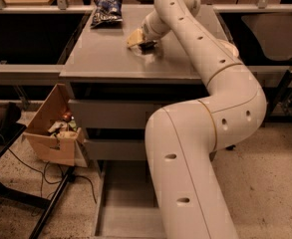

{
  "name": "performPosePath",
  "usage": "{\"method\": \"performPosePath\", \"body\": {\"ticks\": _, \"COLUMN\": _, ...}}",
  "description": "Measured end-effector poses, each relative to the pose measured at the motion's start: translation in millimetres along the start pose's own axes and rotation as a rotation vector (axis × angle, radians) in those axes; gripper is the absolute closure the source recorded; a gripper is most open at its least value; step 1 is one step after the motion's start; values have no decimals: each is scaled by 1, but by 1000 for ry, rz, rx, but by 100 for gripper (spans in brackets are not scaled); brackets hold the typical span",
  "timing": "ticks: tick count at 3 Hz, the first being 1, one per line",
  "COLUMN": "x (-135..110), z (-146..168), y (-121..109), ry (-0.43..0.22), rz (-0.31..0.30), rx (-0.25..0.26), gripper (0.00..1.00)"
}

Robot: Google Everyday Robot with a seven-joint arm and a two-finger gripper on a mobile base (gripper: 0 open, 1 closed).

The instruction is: Place rxbar chocolate into bottom drawer

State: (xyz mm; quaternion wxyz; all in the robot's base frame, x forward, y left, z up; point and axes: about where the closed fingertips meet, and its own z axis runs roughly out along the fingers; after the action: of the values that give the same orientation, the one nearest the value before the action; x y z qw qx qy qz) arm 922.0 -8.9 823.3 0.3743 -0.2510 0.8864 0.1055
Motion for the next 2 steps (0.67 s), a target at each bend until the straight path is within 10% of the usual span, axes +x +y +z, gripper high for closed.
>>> {"method": "performPosePath", "body": {"ticks": 2, "x": -6, "z": -7, "y": 0, "ry": 0, "rz": 0, "rx": 0, "gripper": 100}}
